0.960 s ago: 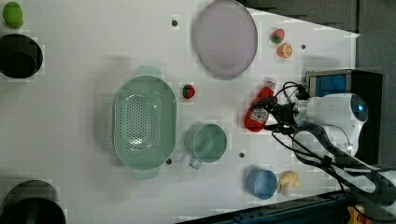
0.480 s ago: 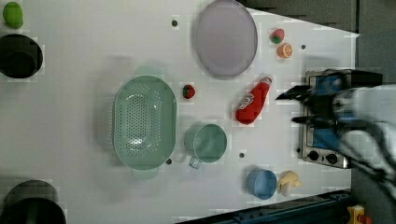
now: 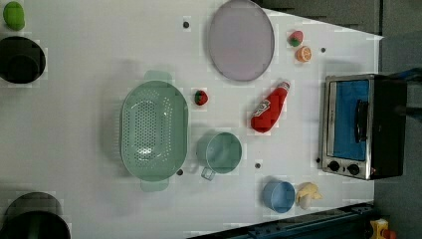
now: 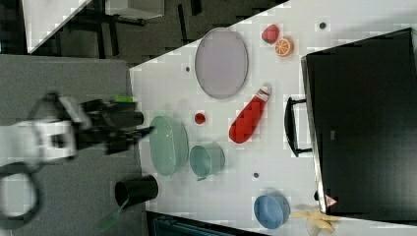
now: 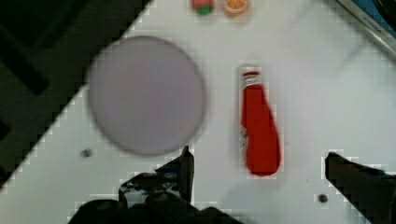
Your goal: Pick Ketchup from oven and place it on table.
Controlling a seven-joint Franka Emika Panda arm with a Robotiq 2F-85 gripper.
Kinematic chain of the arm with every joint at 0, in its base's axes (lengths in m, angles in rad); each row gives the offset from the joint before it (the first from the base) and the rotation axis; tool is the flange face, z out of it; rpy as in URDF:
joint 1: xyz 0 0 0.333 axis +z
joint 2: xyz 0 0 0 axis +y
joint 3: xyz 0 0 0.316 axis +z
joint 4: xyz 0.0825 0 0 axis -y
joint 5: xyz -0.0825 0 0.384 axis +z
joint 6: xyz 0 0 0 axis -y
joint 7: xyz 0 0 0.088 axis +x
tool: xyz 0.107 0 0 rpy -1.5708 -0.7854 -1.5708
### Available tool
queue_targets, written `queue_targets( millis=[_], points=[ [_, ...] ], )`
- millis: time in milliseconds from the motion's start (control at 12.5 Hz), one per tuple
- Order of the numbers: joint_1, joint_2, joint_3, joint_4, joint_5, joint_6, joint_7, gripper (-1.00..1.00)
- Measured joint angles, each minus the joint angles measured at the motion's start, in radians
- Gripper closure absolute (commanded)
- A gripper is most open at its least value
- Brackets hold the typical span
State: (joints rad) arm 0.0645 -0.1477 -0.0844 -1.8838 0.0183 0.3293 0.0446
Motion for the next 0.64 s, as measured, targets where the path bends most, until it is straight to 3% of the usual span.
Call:
queue_targets(
  millis=[320, 640],
  points=[
    [0.005, -0.019, 0.009, 0.184, 0.013, -0.150, 0.000, -1.00],
    [0.004, -0.018, 0.001, 0.147, -0.008, -0.172, -0.001, -1.00]
  ],
)
